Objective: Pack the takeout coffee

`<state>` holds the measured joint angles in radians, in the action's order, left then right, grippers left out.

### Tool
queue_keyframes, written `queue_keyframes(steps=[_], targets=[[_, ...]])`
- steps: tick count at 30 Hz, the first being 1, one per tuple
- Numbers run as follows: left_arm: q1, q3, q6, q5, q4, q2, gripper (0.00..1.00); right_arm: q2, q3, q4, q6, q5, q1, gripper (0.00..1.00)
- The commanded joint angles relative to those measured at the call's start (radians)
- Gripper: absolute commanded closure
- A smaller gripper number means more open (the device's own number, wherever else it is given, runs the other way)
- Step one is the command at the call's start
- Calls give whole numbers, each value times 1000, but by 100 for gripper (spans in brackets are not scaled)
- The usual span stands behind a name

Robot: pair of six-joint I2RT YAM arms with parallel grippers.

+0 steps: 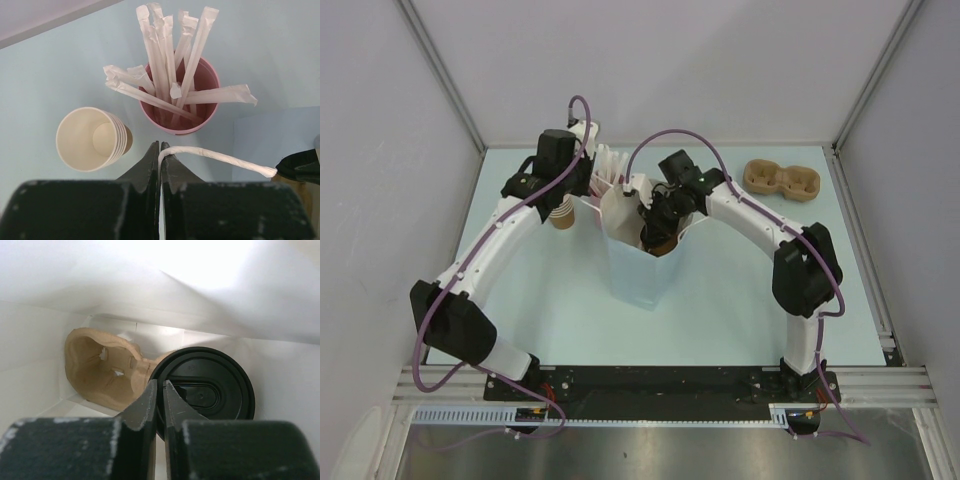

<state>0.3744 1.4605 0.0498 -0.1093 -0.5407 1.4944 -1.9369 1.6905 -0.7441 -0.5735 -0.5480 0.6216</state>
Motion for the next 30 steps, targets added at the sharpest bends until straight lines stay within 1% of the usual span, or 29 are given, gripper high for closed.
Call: queue_keyframes(steps=[1,2,3,4,5,7,8,10,11,12,13,14,15,17,18,19,21,22,24,25,27,28,30], targets=[[-9,-2,-15,13,30,-40,90,-8,23,-101,-8,56,-40,79],[-9,0,-15,14,28,-40,87,-1,41,-106,-6,45,-45,74],[-9,-2,-13,17,30,-40,86,16,50,-109,-6,42,-48,66],[-9,-2,-14,20,30,-39,85,24,72,-112,-5,40,-49,62],[-9,-2,-15,23,30,-39,85,32,80,-118,-6,39,-49,53],[-9,-2,-13,26,30,-40,84,49,96,-124,-6,30,-52,44],[-9,0,-13,31,30,-42,83,55,110,-132,-8,25,-53,36],[-9,-3,-13,33,33,-45,83,67,124,-138,-6,11,-53,30],[-9,-5,-10,36,33,-46,82,69,135,-143,-6,5,-53,25],[-9,-5,-11,39,33,-46,82,76,139,-146,-8,-1,-53,23],[-9,-5,-13,40,33,-51,81,79,146,-149,-8,-16,-51,20],[-9,-6,-11,43,35,-51,80,84,152,-156,-8,-26,-49,13],[-9,-6,-8,59,38,-52,78,88,164,-159,-8,-36,-49,10],[-9,-18,-4,79,45,-65,70,105,181,-172,-6,-79,-46,1],[-9,-25,1,98,57,-69,68,111,195,-173,-2,-102,-45,0],[-9,-31,2,102,62,-75,61,122,199,-173,1,-108,-45,0],[-8,-42,8,127,71,-89,55,128,208,-175,11,-115,-37,0],[-8,-42,12,138,70,-89,50,130,215,-176,11,-109,-34,0],[-8,-42,13,149,71,-95,43,133,218,-181,9,-96,-29,0],[-8,-40,15,158,70,-98,36,136,221,-182,9,-93,-28,0],[-8,-46,16,171,73,-106,29,136,224,-182,9,-81,-29,0],[-8,-48,16,177,74,-109,24,139,228,-185,9,-82,-31,0],[-8,-54,19,195,82,-121,19,151,227,-184,11,-82,-37,0]])
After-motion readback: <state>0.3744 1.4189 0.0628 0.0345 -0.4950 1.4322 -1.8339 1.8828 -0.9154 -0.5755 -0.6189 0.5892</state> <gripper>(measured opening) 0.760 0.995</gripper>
